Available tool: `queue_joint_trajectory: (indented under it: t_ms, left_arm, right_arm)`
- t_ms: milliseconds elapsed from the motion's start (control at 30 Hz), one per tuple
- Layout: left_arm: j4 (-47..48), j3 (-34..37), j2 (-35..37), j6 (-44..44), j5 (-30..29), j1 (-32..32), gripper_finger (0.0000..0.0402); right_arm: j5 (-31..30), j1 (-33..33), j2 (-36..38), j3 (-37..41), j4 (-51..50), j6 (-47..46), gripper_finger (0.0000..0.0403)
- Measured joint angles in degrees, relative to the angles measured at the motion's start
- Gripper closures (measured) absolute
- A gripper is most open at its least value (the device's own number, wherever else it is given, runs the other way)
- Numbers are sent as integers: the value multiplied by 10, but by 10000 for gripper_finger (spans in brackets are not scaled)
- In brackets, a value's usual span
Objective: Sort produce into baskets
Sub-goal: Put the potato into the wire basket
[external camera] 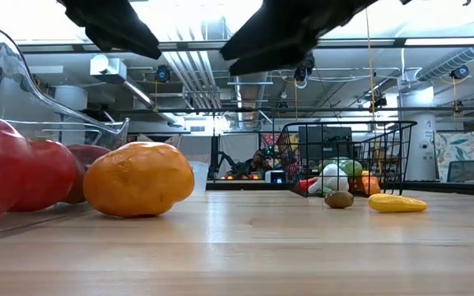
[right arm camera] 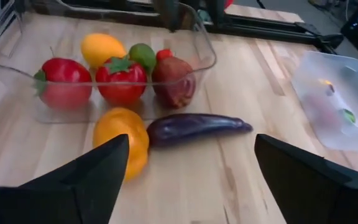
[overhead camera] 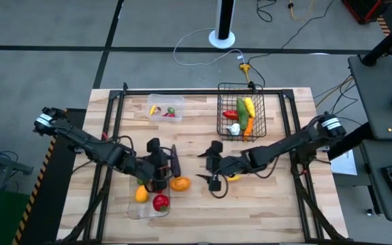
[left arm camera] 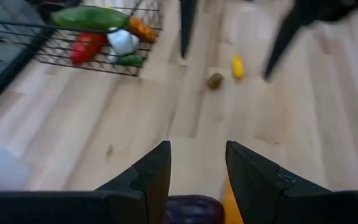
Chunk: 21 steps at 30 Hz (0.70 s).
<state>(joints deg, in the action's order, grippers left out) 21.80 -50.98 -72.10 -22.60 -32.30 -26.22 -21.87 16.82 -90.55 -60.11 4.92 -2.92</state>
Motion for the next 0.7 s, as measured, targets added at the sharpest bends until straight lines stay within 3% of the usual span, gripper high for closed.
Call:
queue_joint_trajectory:
  t_ms: [433, 700]
  left_arm:
    - [2, 0, 6, -49, -21, -55, 264]
    - [2, 0, 6, -77, -75, -103, 264]
  right_arm:
    - [43, 16, -154, -149, -79, 8, 48]
    - [89, 16, -217, -193, -88, -5, 48]
